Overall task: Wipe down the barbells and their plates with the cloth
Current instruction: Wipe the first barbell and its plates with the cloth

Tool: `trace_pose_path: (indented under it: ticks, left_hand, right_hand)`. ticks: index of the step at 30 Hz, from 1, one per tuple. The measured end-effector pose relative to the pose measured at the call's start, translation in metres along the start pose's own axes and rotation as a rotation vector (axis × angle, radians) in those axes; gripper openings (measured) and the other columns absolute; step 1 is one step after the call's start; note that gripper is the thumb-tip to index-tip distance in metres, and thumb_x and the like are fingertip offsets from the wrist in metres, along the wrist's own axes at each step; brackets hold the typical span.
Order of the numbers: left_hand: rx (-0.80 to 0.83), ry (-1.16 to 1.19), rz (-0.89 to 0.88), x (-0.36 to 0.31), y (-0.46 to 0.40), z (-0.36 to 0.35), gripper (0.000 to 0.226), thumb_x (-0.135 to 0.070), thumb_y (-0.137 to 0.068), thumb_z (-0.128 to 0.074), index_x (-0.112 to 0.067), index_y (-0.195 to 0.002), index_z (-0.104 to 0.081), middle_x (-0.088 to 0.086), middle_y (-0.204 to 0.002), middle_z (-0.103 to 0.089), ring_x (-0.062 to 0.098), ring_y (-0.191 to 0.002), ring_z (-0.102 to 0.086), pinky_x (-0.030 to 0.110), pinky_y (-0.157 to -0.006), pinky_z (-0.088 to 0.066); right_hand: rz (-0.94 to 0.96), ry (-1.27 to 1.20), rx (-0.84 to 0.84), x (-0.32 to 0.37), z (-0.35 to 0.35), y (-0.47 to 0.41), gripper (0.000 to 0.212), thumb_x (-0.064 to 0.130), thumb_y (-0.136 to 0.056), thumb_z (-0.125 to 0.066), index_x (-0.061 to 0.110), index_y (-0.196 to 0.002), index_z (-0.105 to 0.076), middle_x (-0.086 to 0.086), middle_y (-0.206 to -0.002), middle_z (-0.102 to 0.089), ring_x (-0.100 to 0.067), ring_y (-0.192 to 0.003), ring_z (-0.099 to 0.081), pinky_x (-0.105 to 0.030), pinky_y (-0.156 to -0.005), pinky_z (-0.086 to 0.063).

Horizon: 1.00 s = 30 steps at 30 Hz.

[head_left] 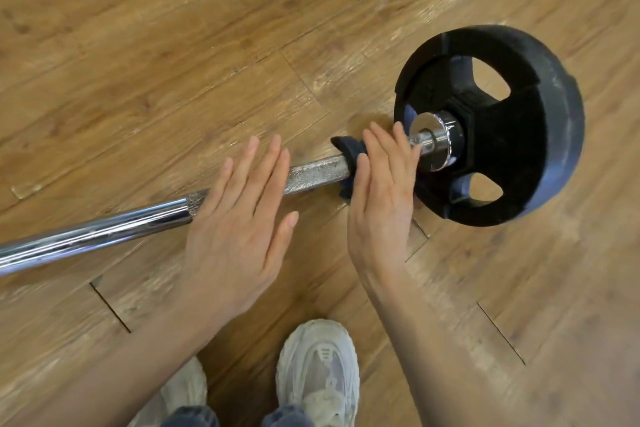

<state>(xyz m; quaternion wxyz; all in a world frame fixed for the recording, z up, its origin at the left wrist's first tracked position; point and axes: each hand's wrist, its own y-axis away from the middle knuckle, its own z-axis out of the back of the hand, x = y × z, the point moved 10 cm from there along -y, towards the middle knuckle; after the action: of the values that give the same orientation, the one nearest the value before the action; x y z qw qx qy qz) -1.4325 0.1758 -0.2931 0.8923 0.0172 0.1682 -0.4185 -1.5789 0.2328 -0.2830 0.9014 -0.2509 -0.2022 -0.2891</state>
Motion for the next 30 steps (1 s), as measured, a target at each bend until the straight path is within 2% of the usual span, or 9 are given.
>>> trace_pose_path:
  ticks: [4, 7, 9, 14, 19, 23, 26, 28, 30]
  left_hand:
    - [0.012, -0.024, -0.003, 0.001, 0.000, 0.000, 0.061, -0.036, -0.106, -0.031, -0.002, -0.157, -0.027, 0.012, -0.165, -0.022, 0.026, -0.155, -0.012, 0.041, -0.127, -0.007]
    - [0.013, -0.021, -0.009, 0.001, 0.000, -0.001, 0.062, -0.036, -0.106, -0.032, -0.002, -0.157, -0.027, 0.012, -0.165, -0.023, 0.026, -0.155, -0.013, 0.041, -0.127, -0.008]
    - [0.020, -0.025, -0.016, 0.000, 0.000, -0.002, 0.062, -0.037, -0.106, -0.031, -0.002, -0.157, -0.025, 0.012, -0.165, -0.022, 0.026, -0.155, -0.011, 0.041, -0.127, -0.007]
    - [0.023, -0.002, -0.017, 0.002, 0.002, -0.002, 0.062, -0.039, -0.107, -0.027, -0.003, -0.158, -0.022, 0.012, -0.166, -0.020, 0.024, -0.156, -0.008, 0.039, -0.127, -0.004]
    - [0.019, -0.005, -0.023, 0.001, 0.000, -0.003, 0.064, -0.041, -0.107, -0.026, -0.002, -0.158, -0.023, 0.013, -0.166, -0.020, 0.026, -0.155, -0.010, 0.039, -0.127, -0.003]
    - [0.033, -0.010, -0.020, 0.001, 0.000, -0.003, 0.065, -0.042, -0.106, -0.027, -0.001, -0.157, -0.023, 0.014, -0.165, -0.021, 0.027, -0.155, -0.012, 0.039, -0.127, -0.003]
    - [0.034, -0.008, -0.015, 0.001, 0.000, -0.003, 0.066, -0.042, -0.106, -0.027, -0.001, -0.157, -0.023, 0.015, -0.165, -0.021, 0.028, -0.155, -0.012, 0.040, -0.127, -0.003]
    - [0.037, -0.012, -0.013, 0.001, 0.000, -0.003, 0.066, -0.042, -0.106, -0.027, 0.000, -0.157, -0.024, 0.015, -0.165, -0.022, 0.028, -0.155, -0.014, 0.041, -0.127, -0.005]
    - [0.042, -0.021, -0.021, 0.000, 0.001, -0.004, 0.066, -0.042, -0.106, -0.026, 0.000, -0.157, -0.023, 0.015, -0.165, -0.022, 0.029, -0.155, -0.014, 0.041, -0.127, -0.006]
  right_hand:
    - [0.198, 0.015, 0.161, 0.004, -0.005, -0.004, 0.038, 0.015, -0.107, -0.039, -0.003, -0.131, -0.061, -0.014, -0.136, -0.061, -0.027, -0.140, -0.044, -0.042, -0.125, -0.021]
    - [0.085, 0.021, 0.101, -0.029, 0.011, -0.026, 0.039, 0.017, -0.107, -0.038, -0.002, -0.133, -0.060, -0.015, -0.140, -0.058, -0.028, -0.143, -0.041, -0.047, -0.124, -0.022]
    - [0.030, 0.068, 0.038, -0.020, 0.015, -0.018, 0.038, 0.014, -0.107, -0.040, -0.004, -0.135, -0.058, -0.016, -0.144, -0.054, -0.031, -0.144, -0.039, -0.049, -0.122, -0.025]
    - [0.027, 0.026, 0.094, -0.013, 0.009, 0.008, 0.046, 0.021, -0.109, -0.035, -0.004, -0.145, -0.046, -0.015, -0.153, -0.044, -0.028, -0.151, -0.025, -0.040, -0.125, -0.021]
    - [-0.058, 0.018, 0.063, -0.007, 0.007, -0.016, 0.041, 0.019, -0.106, -0.036, -0.006, -0.127, -0.062, -0.017, -0.131, -0.061, -0.028, -0.137, -0.045, -0.037, -0.121, -0.028]
    - [0.163, 0.031, 0.272, 0.011, -0.006, -0.010, 0.043, 0.022, -0.106, -0.034, -0.001, -0.129, -0.062, -0.013, -0.131, -0.062, -0.026, -0.134, -0.048, -0.040, -0.122, -0.026]
    - [0.095, 0.125, 0.229, -0.023, 0.009, -0.041, 0.042, 0.022, -0.106, -0.033, -0.001, -0.121, -0.066, -0.015, -0.122, -0.064, -0.030, -0.124, -0.055, -0.040, -0.120, -0.028]
    - [0.103, 0.212, 0.208, -0.004, -0.003, -0.036, 0.036, 0.014, -0.104, -0.037, -0.003, -0.108, -0.068, -0.017, -0.108, -0.066, -0.034, -0.109, -0.059, -0.048, -0.112, -0.036]
    - [0.194, 0.207, 0.265, 0.019, -0.018, -0.018, 0.034, 0.016, -0.104, -0.038, -0.002, -0.104, -0.067, -0.015, -0.103, -0.066, -0.032, -0.105, -0.058, -0.047, -0.111, -0.036]
